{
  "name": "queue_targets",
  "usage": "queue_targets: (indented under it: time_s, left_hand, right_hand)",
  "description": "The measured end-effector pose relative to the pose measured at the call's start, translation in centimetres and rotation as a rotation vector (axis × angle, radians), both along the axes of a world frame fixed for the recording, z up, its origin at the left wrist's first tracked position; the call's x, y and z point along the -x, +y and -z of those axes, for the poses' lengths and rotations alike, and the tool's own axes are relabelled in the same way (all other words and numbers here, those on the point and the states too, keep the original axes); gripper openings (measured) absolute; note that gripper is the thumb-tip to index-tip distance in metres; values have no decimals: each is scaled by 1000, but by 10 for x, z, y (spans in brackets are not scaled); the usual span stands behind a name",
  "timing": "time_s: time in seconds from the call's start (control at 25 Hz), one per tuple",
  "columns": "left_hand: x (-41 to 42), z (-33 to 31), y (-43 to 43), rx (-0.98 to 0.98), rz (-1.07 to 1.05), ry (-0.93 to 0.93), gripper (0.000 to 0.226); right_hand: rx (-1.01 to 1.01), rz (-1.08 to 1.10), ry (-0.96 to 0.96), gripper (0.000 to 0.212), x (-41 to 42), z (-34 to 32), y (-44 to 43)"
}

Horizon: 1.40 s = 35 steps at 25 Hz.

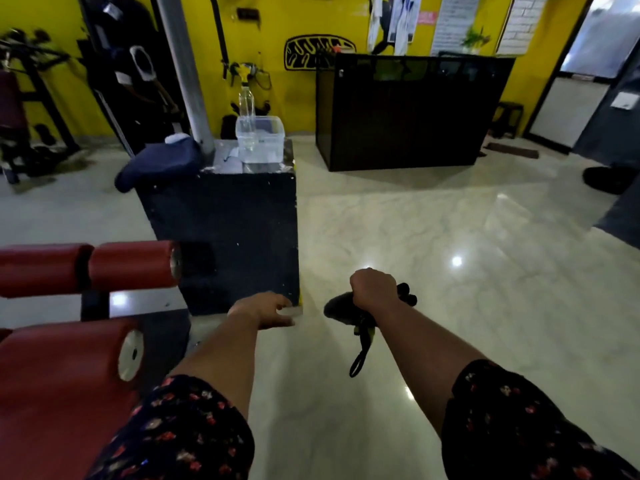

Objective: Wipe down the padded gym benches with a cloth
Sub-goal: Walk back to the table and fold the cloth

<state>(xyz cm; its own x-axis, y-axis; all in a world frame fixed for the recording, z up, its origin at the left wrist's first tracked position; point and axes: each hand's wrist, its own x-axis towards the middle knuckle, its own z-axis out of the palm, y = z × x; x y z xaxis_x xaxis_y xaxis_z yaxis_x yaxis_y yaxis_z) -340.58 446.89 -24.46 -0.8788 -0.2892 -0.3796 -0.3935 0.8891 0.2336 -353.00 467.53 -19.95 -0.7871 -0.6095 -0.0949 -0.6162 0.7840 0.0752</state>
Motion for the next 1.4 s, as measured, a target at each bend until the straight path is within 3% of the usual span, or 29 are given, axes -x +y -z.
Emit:
queue_targets:
  time_s: [0.04, 0.2, 0.36, 0.68, 0.8, 1.0, 1.2, 1.28, 1.4]
  left_hand:
    - [14, -6, -20, -2, -9, 29, 65]
    - [54, -9, -63, 47, 30, -28, 67]
    - [86, -2, -113, 100, -12, -89, 69]
    - [212, -46, -223, 235, -103, -74, 65]
    - [273, -81, -260, 233, -172, 45, 62]
    - [355, -103, -308, -48, -378, 482, 35]
    - [408, -127, -322, -624, -625, 986, 35]
    - [427, -147, -336, -856, -653, 1090, 28]
    - [459, -177, -371, -1017, -633, 1175, 23]
  right_hand:
    - [19, -11, -14, 6, 12, -2, -20]
    - [41, -23, -37, 17, 45, 2, -86]
    - [84, -34, -24, 11, 89, 3, -136]
    - [372, -110, 50, 20, 223, -41, -258]
    - [538, -152, 94, 24, 285, -72, -306]
    - [987, -46, -124, 20, 362, -120, -377]
    - [1341, 15, -551, 12, 404, -140, -432]
    - [1541, 29, -810, 15, 417, -142, -449]
    - [1731, -20, -1132, 21, 445, -150, -477]
